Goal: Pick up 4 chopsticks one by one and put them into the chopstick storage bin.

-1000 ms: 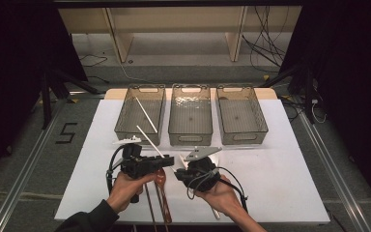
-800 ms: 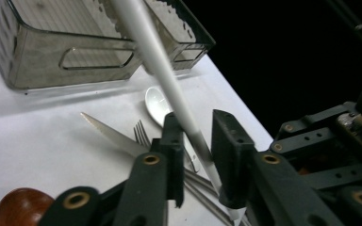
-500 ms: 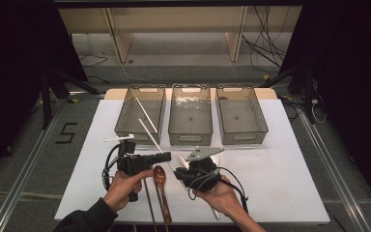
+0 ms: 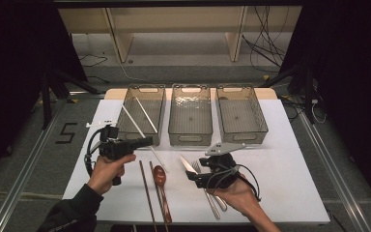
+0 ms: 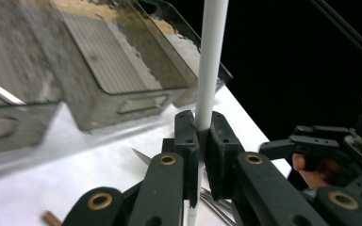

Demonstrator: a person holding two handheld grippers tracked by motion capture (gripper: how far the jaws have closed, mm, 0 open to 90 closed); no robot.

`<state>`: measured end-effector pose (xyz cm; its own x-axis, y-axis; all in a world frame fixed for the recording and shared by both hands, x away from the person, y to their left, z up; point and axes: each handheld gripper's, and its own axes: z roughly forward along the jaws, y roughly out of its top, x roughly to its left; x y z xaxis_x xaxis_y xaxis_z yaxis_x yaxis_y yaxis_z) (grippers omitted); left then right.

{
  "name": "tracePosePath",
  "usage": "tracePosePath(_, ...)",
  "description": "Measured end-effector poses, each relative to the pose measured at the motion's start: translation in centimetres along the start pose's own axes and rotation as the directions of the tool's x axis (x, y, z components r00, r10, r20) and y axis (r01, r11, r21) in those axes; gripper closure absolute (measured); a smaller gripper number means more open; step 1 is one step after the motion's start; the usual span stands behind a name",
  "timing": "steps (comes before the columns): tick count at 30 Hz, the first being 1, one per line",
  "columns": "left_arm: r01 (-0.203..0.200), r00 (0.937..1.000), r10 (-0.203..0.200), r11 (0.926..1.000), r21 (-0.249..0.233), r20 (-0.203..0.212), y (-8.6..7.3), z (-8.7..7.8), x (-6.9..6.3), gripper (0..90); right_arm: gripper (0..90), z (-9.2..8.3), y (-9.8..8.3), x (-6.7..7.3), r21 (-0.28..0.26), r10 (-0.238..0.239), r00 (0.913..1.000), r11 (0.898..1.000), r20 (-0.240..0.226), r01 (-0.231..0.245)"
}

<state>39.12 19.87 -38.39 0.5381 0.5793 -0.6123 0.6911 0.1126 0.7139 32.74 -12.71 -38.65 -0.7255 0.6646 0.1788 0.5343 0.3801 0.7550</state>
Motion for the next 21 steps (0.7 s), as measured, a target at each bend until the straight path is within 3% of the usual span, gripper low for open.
tracePosePath(9,-0.013,0.9978,0.010,0.9990,-0.042,-0.065,4.1,-0.8,1.4,83.8,29.1,-1.5,-1.0,-1.3,-0.021,0.032,0.9986,0.999,0.043,-0.031)
tracePosePath(17,-0.008,0.9909,-0.001,0.9978,-0.066,-0.135,7.8,-1.0,3.1,83.7,27.3,-1.6,-1.1,-1.2,-0.017,0.026,0.9982,1.000,0.053,-0.025)
tracePosePath(21,-0.005,0.9868,-0.006,0.9978,-0.067,-0.162,8.7,-1.0,3.8,83.7,26.4,-1.6,-1.2,-1.2,-0.014,0.028,0.9983,1.000,0.051,-0.027)
